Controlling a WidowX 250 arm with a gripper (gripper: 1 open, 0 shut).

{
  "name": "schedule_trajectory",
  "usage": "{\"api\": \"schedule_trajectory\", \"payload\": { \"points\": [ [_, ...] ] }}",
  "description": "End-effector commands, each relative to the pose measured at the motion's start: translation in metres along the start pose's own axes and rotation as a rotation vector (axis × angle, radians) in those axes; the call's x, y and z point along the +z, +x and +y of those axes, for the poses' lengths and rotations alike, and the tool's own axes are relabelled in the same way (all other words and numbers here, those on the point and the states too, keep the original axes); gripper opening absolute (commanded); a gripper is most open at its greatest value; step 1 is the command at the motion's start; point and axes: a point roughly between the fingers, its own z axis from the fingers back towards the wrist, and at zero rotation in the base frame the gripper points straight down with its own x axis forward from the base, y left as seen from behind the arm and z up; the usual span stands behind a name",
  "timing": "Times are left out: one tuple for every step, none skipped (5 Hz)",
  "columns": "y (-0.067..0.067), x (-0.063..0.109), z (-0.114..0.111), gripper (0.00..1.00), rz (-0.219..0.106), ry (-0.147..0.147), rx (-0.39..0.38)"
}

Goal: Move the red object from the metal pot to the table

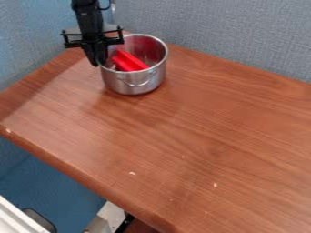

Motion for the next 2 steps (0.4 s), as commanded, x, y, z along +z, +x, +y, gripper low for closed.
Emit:
{"api": "schedule_trajectory", "payload": {
  "points": [
    [0.006,0.024,-0.006,0.00,-0.049,-0.011,0.004],
    [0.005,0.040,-0.016,1.00,-0.037,-0.020,-0.023]
  ]
}}
